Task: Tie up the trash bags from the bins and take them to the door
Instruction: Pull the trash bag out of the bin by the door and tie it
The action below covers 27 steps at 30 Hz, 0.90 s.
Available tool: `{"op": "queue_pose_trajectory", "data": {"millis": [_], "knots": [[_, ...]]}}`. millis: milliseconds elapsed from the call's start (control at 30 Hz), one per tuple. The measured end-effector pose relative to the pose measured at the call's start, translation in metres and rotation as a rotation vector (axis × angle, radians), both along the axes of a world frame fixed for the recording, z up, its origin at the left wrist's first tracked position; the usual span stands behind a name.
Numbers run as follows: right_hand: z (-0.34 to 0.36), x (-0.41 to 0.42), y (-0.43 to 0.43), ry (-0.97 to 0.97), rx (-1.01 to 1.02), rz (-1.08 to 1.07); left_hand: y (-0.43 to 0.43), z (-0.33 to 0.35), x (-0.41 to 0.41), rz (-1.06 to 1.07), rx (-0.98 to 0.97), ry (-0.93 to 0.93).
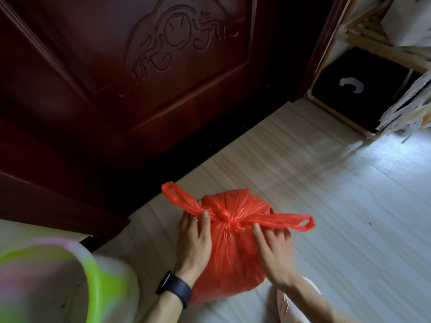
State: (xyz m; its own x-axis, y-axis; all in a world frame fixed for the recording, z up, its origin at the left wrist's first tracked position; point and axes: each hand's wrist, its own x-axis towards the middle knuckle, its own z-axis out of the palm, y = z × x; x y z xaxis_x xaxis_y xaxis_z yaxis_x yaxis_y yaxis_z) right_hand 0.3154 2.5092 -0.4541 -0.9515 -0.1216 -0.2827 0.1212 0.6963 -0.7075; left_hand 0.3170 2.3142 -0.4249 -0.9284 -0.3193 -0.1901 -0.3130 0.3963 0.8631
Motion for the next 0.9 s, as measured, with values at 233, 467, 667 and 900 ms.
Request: {"op": "queue_pose_trajectory", "data": {"millis": [233,467,667,900], "knots": [[0.019,-0.027,-0.030,0.359,-0.067,-0.051,0.010,-0.007,-0.023,-0.097,-0.182,0.152],[0.030,-0.047,-0.046,-0.002,-0.469,-0.260,0.014,0.001,-0.034,-0.158,-0.291,0.254],[0.045,-0.057,-0.044,-0.198,-0.531,-0.288,0.013,-0.003,-0.041,-0.281,-0.578,0.344],[0.051,-0.059,-0.040,-0.225,-0.529,-0.292,0.010,-0.001,-0.052,-0.444,-1.008,0.470]]}}
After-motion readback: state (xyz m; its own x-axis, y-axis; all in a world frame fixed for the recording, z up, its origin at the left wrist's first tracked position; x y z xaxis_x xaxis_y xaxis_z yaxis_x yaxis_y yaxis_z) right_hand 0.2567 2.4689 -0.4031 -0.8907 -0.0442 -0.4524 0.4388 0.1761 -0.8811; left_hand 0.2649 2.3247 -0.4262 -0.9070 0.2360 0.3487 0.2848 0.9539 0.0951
